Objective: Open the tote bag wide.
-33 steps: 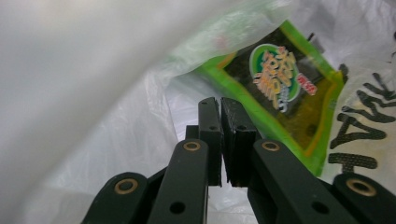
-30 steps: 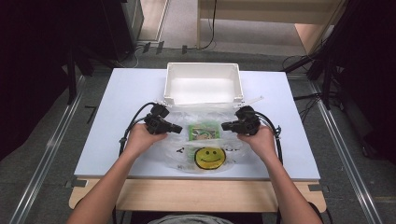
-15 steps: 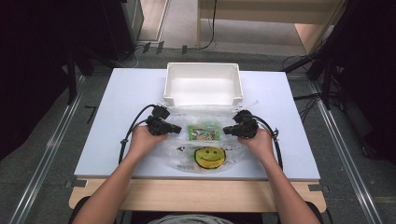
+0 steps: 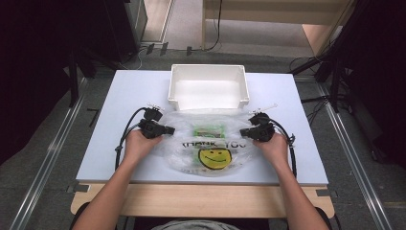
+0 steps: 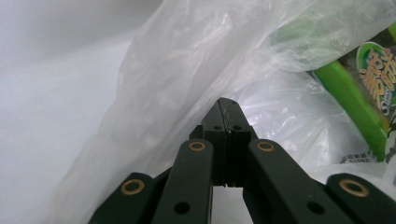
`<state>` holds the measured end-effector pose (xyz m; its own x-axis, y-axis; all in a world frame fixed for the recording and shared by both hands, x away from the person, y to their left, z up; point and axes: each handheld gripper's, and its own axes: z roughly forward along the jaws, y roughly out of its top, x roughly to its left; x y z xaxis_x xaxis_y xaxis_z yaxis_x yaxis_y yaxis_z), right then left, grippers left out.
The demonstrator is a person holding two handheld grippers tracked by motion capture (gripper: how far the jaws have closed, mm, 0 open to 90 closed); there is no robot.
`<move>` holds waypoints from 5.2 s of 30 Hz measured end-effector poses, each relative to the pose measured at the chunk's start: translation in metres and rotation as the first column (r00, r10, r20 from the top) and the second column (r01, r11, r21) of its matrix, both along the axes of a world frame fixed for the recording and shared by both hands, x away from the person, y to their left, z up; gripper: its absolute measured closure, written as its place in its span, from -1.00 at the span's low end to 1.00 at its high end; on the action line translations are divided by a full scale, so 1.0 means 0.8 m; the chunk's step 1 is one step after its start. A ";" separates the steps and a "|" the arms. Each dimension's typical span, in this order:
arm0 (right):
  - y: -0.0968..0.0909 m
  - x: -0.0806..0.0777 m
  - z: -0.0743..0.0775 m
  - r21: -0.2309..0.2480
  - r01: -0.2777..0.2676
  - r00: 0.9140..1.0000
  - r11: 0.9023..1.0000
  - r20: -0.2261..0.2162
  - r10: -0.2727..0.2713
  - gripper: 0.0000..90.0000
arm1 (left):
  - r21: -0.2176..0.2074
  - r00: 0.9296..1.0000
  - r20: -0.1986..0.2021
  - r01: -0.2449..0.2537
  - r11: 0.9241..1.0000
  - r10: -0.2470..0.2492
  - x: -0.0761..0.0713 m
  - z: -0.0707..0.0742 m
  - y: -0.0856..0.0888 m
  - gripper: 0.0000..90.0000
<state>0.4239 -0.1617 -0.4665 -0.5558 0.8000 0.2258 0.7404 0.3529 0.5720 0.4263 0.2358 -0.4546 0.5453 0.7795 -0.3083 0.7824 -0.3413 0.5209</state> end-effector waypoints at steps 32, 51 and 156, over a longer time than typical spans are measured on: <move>-0.081 -0.011 -0.001 -0.033 0.189 0.982 0.981 0.001 -0.189 1.00 | -0.052 0.990 -0.035 -0.138 0.989 0.136 0.000 -0.001 0.064 1.00; -0.066 -0.018 0.017 -0.036 0.133 0.991 0.990 0.031 -0.132 1.00 | -0.041 0.993 -0.045 -0.114 0.993 0.112 -0.003 0.012 0.050 1.00; 0.130 0.042 0.032 0.004 -0.170 0.985 0.985 0.024 0.170 1.00 | -0.065 0.990 -0.025 0.138 0.988 -0.140 -0.028 0.020 -0.066 1.00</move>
